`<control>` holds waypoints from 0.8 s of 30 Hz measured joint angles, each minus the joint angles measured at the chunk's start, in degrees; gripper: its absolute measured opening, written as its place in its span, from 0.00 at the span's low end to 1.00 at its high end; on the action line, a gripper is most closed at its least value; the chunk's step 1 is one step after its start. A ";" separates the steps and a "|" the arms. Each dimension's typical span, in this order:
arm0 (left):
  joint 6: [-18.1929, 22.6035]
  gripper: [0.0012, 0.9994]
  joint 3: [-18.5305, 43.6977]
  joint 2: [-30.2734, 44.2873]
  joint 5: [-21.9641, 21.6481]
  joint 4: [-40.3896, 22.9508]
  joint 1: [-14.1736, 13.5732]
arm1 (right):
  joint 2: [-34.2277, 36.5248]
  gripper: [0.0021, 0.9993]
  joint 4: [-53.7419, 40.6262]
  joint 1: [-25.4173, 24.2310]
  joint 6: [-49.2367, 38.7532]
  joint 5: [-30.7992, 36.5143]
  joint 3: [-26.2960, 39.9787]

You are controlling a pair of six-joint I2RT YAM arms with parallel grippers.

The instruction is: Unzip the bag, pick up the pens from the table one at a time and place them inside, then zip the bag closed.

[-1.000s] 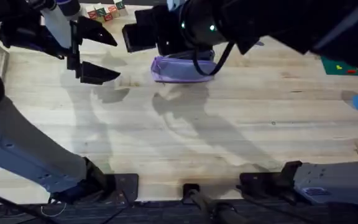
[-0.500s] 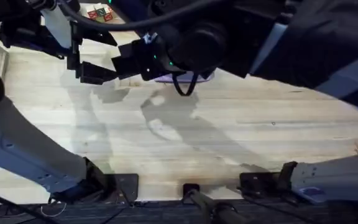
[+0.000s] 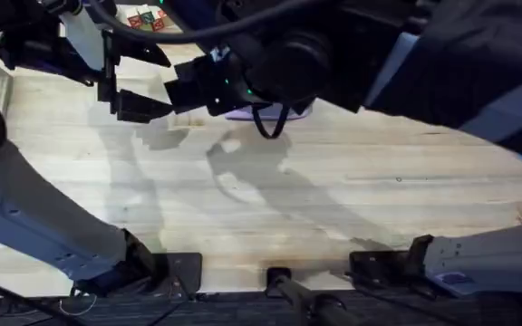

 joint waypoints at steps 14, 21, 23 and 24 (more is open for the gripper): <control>0.00 0.99 0.00 0.00 0.00 0.00 0.00 | 3.55 1.00 0.22 0.00 0.00 0.00 0.00; 0.00 0.99 0.00 0.00 0.01 0.00 0.00 | 5.49 1.00 1.18 -0.27 0.42 0.00 0.00; 0.00 0.99 0.00 0.00 0.02 0.00 0.00 | 6.14 1.00 1.81 -0.55 1.33 0.00 0.00; 0.00 0.99 0.00 0.00 0.01 0.00 0.00 | 6.53 1.00 1.99 -0.79 1.89 0.00 0.00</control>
